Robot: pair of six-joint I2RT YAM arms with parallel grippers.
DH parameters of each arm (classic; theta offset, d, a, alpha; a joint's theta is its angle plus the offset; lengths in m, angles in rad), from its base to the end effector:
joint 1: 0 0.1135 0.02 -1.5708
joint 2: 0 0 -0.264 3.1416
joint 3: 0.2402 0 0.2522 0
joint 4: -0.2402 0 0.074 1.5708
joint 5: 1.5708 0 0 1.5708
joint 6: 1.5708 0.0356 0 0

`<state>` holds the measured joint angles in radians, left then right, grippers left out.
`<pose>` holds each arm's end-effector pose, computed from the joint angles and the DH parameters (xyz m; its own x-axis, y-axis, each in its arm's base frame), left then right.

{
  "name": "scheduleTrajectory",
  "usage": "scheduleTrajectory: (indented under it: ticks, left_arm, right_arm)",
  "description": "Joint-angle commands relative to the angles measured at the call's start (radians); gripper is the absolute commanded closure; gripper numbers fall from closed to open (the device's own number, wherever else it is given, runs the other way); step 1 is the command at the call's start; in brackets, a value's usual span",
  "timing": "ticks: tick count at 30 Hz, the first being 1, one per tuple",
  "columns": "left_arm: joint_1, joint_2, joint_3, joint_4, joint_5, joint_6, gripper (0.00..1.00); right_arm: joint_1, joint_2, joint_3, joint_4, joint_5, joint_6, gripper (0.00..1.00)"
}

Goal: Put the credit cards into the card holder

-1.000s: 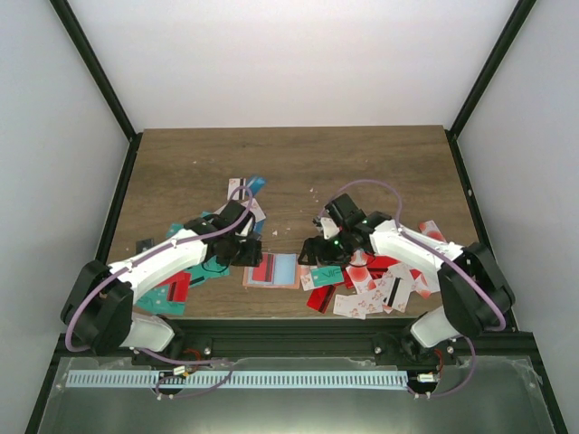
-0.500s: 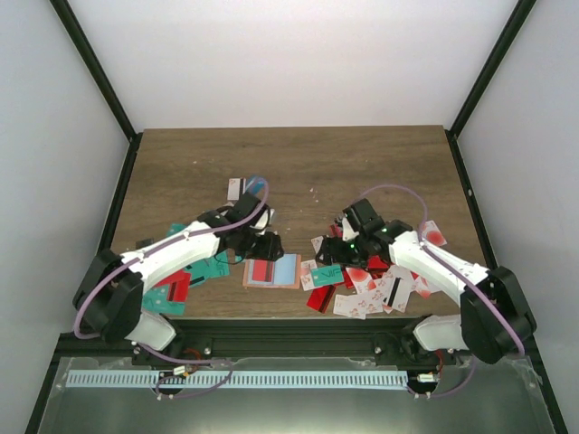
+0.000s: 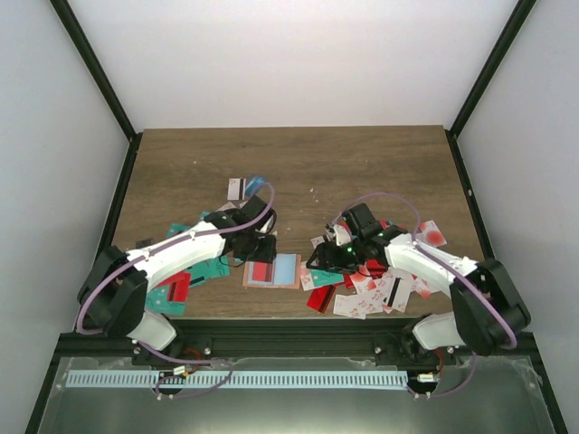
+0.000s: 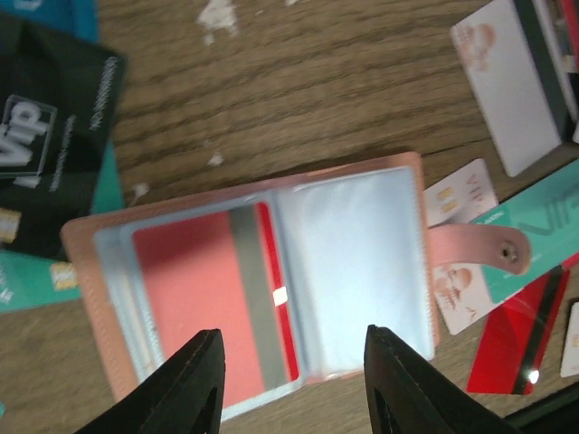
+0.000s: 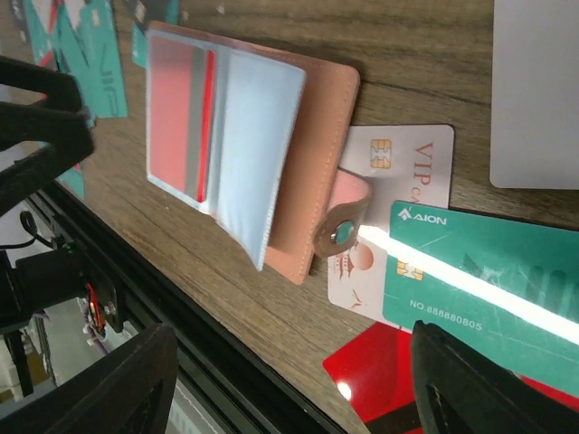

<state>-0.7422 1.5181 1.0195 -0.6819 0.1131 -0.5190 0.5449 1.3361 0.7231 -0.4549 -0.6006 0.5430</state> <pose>0.2121 -0.2000 0.2115 -0.9406 0.1940 -0.2786 0.2726 0.9207 -0.2793 0.1976 0.1433 0.1878 -0.9828 -0.0972 -0.1568 -0.1784 0.7178 0.6730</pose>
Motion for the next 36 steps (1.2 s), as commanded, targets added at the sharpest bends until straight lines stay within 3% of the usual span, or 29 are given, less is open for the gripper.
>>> scheduleTrajectory:
  ticks: [1,9,14,19,29,33,36]
  left_arm:
    - [0.001,-0.049,-0.043,-0.038,-0.062,-0.034,0.54]
    - [0.008,-0.065,-0.078,-0.049,-0.096,-0.056,0.53]
    - [0.035,-0.075,-0.109,-0.052,-0.097,-0.052,0.49]
    - [0.056,-0.078,-0.139,-0.056,-0.094,-0.051,0.48]
    - [0.111,-0.068,-0.216,0.037,0.055,-0.010,0.32]
    - [0.125,-0.050,-0.245,0.076,0.085,-0.011,0.29]
    - [0.132,-0.044,-0.254,0.094,0.105,-0.014,0.28]
  right_arm:
    - [-0.003,0.074,0.043,0.027,-0.047,-0.046,0.28]
    - [0.048,0.186,0.116,-0.011,0.000,-0.092,0.33]
    - [0.069,0.235,0.151,-0.026,0.033,-0.101,0.48]
    - [0.080,0.264,0.163,-0.047,0.049,-0.115,0.57]
    - [0.088,0.286,0.149,-0.047,0.048,-0.127,0.78]
    - [0.088,0.289,0.162,-0.061,0.054,-0.139,0.81]
    - [0.089,0.281,0.181,-0.083,0.055,-0.154,0.73]
